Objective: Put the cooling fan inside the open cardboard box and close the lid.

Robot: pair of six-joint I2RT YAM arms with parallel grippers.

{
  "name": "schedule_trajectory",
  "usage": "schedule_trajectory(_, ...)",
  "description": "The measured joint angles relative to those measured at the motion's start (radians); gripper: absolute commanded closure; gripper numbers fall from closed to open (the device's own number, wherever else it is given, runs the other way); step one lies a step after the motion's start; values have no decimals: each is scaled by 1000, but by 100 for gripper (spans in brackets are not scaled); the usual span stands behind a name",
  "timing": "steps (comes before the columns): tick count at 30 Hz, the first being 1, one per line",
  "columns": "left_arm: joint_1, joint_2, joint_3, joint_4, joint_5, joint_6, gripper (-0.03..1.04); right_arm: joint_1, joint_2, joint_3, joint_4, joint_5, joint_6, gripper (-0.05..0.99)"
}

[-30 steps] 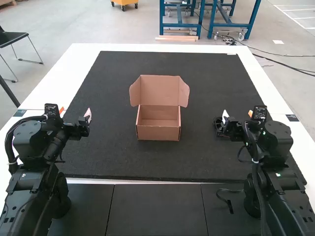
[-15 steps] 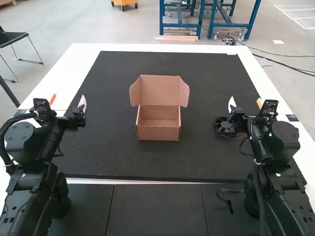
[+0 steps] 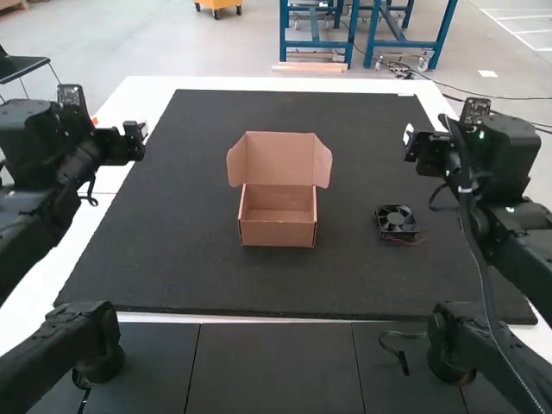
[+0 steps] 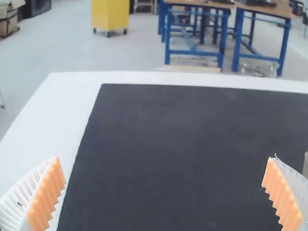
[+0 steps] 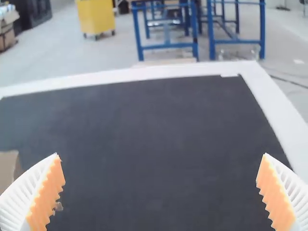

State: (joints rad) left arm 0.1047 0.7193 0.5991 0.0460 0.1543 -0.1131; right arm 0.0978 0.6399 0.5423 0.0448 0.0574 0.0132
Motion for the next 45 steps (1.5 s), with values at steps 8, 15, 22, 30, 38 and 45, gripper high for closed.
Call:
schedule_trajectory(8, -4, 198, 236, -244, -1, 58, 4, 0, 200, 357, -438, 0, -6, 3)
schedule_trajectory(15, -94, 334, 323, -363, 31, 76, 4, -13, 243, 488, -676, 16, 15, 3)
schedule_trajectory(22, -341, 333, 381, -455, 52, 64, 4, -47, 267, 482, -733, 23, 58, 3)
schedule_trajectory(30, -585, 332, 387, -605, 42, -7, 4, -122, 356, 476, -744, 3, -5, 3)
schedule_trajectory(38, -547, 293, 387, -644, 21, -30, 4, -188, 536, 459, -747, -8, -46, 3)
schedule_trajectory(45, -502, 289, 387, -649, 3, -28, 4, -214, 593, 459, -745, -8, -75, 3)
